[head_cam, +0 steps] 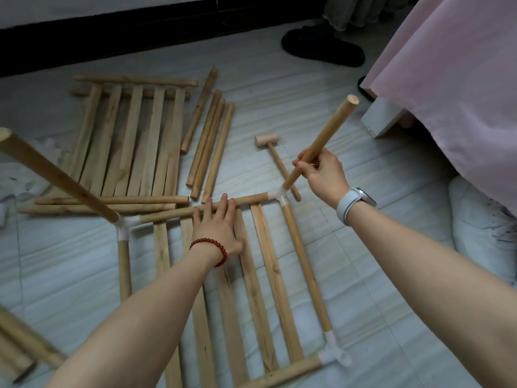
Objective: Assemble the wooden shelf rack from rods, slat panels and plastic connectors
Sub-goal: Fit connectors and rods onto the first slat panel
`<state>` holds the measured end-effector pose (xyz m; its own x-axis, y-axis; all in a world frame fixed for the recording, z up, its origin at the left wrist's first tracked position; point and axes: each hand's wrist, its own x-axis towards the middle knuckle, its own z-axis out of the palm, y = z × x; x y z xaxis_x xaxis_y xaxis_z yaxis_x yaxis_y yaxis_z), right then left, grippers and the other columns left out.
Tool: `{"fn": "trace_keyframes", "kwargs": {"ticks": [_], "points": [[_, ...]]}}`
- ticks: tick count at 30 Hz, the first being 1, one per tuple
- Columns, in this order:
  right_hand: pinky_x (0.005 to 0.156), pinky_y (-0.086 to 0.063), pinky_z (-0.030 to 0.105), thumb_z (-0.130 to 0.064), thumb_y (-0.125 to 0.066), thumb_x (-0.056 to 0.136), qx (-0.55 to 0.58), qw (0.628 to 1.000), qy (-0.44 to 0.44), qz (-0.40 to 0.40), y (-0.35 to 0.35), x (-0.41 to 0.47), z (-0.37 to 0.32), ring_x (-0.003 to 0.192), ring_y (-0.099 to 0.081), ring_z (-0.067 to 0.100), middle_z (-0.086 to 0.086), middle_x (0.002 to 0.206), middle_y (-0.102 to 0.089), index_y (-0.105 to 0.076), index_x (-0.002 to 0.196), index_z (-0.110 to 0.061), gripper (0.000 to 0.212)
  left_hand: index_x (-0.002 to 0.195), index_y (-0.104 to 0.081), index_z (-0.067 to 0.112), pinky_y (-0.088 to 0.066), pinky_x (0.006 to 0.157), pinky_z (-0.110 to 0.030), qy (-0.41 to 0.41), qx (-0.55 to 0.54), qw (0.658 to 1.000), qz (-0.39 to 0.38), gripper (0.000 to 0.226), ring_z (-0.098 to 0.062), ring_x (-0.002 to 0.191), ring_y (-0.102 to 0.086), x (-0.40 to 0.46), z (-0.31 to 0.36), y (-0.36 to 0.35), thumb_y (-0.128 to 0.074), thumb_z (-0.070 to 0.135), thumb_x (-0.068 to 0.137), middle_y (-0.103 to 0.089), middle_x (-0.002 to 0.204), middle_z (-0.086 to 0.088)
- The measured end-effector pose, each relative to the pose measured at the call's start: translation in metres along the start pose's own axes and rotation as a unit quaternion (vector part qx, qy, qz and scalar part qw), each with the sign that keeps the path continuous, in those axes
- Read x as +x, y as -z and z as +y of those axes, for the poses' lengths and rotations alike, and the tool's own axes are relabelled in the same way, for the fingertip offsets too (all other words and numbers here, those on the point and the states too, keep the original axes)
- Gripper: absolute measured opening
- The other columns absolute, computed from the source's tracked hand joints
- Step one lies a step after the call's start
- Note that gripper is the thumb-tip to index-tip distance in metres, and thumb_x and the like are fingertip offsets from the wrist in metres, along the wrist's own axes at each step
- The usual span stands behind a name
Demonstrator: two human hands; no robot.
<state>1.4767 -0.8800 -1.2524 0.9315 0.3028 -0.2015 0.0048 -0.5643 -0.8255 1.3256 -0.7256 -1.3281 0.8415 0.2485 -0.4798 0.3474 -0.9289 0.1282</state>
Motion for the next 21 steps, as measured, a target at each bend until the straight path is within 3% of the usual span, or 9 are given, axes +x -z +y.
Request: {"fn": "trace_keyframes", "kwargs": {"ticks": [2, 3, 7, 14, 21], "points": [[0.071, -0.047, 0.005, -0.015, -0.060, 0.090, -0.008, 1.000, 0.004, 0.018, -0.005, -0.003, 0.000, 0.084, -0.058, 0.008, -0.002, 0.092, -0.062, -0.055, 0.093, -0.018, 0.007, 0.148, 0.011, 0.019, 0.002, 0.116, -0.051, -0.003, -0.001, 1.000, -0.004, 0.090, -0.031, 0.142, 0.015, 0.001, -0.003, 0.001, -0.045, 0.051, 0.086, 0.016, 0.156, 0.000], [0.065, -0.043, 0.002, -0.015, -0.060, 0.090, -0.014, 0.999, 0.007, 0.031, -0.007, -0.005, 0.000, 0.083, -0.057, 0.007, -0.002, 0.091, -0.062, -0.056, 0.096, -0.017, 0.007, 0.148, 0.011, 0.019, 0.002, 0.116, -0.051, -0.005, -0.001, 1.000, -0.006, 0.091, -0.031, 0.142, 0.014, 0.002, -0.004, 0.002, -0.045, 0.052, 0.086, 0.015, 0.156, 0.000], [0.072, -0.036, 0.007, -0.018, -0.059, 0.091, -0.047, 0.996, 0.019, 0.068, -0.013, -0.009, 0.000, 0.090, -0.060, 0.015, 0.004, 0.095, -0.066, -0.058, 0.103, -0.011, 0.014, 0.148, 0.010, 0.019, 0.001, 0.116, -0.052, -0.006, -0.001, 1.000, -0.015, 0.093, -0.032, 0.143, 0.012, 0.001, -0.003, 0.005, -0.045, 0.058, 0.085, 0.015, 0.156, 0.000], [0.086, -0.044, 0.030, -0.023, -0.057, 0.092, -0.092, 0.992, 0.012, 0.083, -0.018, -0.014, -0.003, 0.099, -0.060, 0.027, 0.010, 0.099, -0.067, -0.056, 0.110, -0.006, 0.025, 0.149, 0.004, 0.019, -0.005, 0.116, -0.052, -0.011, 0.006, 1.000, -0.022, 0.093, -0.032, 0.143, 0.008, 0.002, -0.005, 0.006, -0.044, 0.062, 0.083, 0.008, 0.157, 0.000], [0.080, -0.043, 0.024, -0.020, -0.055, 0.094, -0.073, 0.997, 0.013, 0.025, -0.017, -0.019, -0.009, 0.099, -0.060, 0.023, 0.006, 0.097, -0.064, -0.056, 0.110, -0.008, 0.020, 0.148, 0.010, 0.018, -0.008, 0.116, -0.050, -0.010, 0.016, 0.998, -0.062, 0.095, -0.033, 0.143, 0.005, -0.007, -0.004, 0.005, -0.046, 0.060, 0.084, 0.014, 0.157, 0.000]]}}
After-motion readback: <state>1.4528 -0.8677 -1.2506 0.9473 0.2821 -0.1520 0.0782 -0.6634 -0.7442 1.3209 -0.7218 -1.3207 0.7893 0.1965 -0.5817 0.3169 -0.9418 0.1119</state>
